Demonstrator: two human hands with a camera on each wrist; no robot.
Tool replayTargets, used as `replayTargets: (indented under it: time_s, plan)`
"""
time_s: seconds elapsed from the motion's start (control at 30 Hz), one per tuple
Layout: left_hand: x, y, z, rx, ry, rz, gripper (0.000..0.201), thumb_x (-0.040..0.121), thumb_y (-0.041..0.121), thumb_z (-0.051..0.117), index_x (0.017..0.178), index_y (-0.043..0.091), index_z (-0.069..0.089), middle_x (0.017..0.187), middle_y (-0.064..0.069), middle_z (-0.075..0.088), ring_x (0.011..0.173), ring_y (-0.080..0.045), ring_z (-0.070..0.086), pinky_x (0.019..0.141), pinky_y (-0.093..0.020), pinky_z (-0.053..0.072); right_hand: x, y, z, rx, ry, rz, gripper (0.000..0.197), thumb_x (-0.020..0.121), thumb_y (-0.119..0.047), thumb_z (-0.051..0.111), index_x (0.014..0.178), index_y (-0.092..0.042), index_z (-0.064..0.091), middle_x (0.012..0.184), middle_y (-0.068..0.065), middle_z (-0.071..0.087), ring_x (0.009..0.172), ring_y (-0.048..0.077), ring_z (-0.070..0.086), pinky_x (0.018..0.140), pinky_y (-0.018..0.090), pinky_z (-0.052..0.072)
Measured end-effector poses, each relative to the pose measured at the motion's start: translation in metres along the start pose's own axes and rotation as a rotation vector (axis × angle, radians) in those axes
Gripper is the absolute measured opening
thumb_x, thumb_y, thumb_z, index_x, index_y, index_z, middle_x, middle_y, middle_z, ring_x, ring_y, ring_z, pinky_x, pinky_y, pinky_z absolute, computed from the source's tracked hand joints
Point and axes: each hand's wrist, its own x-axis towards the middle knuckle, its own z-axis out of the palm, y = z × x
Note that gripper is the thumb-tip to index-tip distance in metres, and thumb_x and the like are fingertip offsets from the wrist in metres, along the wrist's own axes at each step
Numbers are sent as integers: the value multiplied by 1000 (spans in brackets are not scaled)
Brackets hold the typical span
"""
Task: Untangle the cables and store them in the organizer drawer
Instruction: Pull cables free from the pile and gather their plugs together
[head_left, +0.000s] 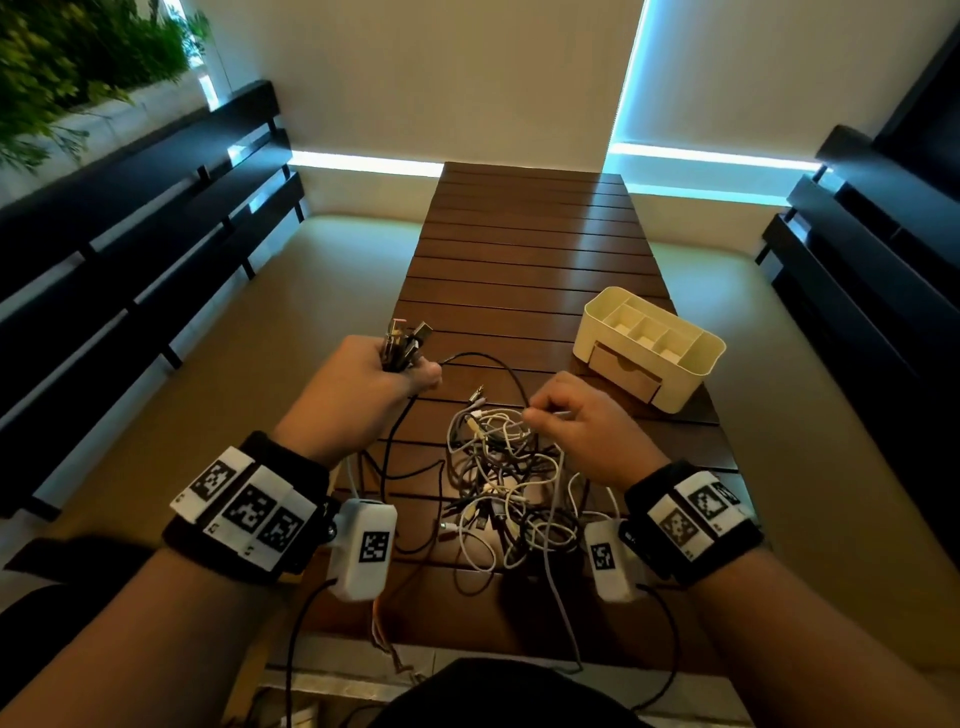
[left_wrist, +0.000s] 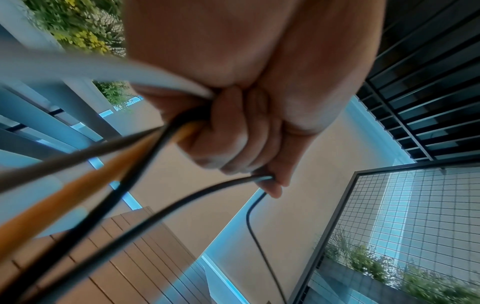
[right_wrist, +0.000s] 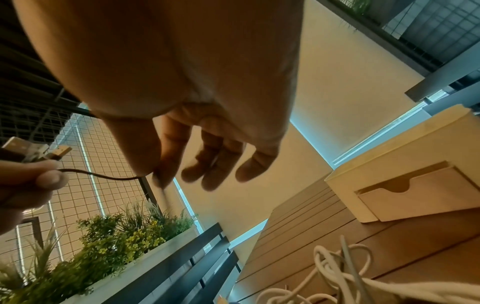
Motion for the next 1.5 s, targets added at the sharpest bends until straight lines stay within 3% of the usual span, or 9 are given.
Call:
replayTargets:
  time_s: [0.13, 0.33, 0.57, 0.77, 1.0, 1.13, 1.27, 1.37, 1.5]
  plan:
    - [-10, 0, 0, -5, -100, 6, 19, 95, 22, 63, 82, 9, 71, 42, 15, 49, 37, 2, 44, 53, -28, 32, -18, 5, -4, -108, -156, 83, 10, 91, -46, 62, 91, -35, 61, 105, -12, 51, 96, 4, 54, 80, 21, 42]
    - [-25, 4, 8, 68, -276, 3, 23, 95, 21, 62, 76, 11, 68, 45, 13, 51, 39, 0, 41, 52, -27, 31, -30, -26, -14, -72, 101, -115, 42, 90, -49, 62, 130, -37, 53, 120, -15, 41, 111, 2, 47, 92, 26, 47]
    - [-36, -4, 17, 25, -383, 31, 28, 95, 25, 64, 68, 14, 60, 49, 8, 44, 43, -7, 36, 46, -22, 31, -39, -49, 14, -116, -119, -259, 17, 98, -28, 57, 108, -20, 68, 94, -16, 55, 86, 0, 54, 73, 15, 42]
    - [-36, -18, 7, -223, -175, -63, 28, 95, 32, 60, 92, 5, 61, 55, 3, 37, 44, -13, 30, 44, -27, 29, -53, -37, 29, -46, -271, 13, 10, 98, -31, 57, 99, -28, 67, 82, -9, 66, 71, 1, 63, 69, 21, 52]
    - [-27, -23, -13, -597, -24, -69, 17, 94, 10, 43, 105, 4, 55, 62, 3, 30, 49, -11, 25, 47, -26, 23, -61, -10, 39, -452, -825, 402, 29, 94, -37, 64, 120, -25, 65, 110, -4, 69, 97, 11, 65, 90, 33, 54]
    - [-29, -22, -3, -621, -36, -88, 23, 97, 5, 36, 109, 3, 54, 64, 2, 33, 52, -11, 29, 48, -26, 28, -54, -21, 24, -424, -756, 419, 50, 88, -32, 71, 135, -34, 55, 121, -13, 58, 120, 17, 52, 94, 33, 41]
    - [-29, -17, 11, -602, -62, -84, 20, 102, 5, 37, 110, 5, 56, 65, 1, 36, 51, -10, 35, 51, -26, 33, -41, -41, 15, 6, -521, 313, 58, 86, -18, 72, 134, -41, 51, 118, -10, 65, 112, 11, 61, 101, 41, 49]
    - [-32, -17, 23, -596, -73, -47, 17, 104, 8, 40, 108, 9, 57, 63, 2, 42, 54, -10, 43, 57, -28, 40, -32, -58, 26, 146, -424, 177, 58, 89, -27, 71, 140, -36, 46, 134, -11, 58, 117, 4, 58, 100, 32, 48]
    - [-31, -18, 30, -648, -42, -20, 14, 104, 15, 44, 108, 13, 57, 63, 5, 53, 60, -12, 53, 64, -32, 46, -27, -61, 63, 161, -537, 139, 47, 92, -45, 64, 135, -32, 51, 129, -7, 63, 116, 10, 59, 103, 36, 46]
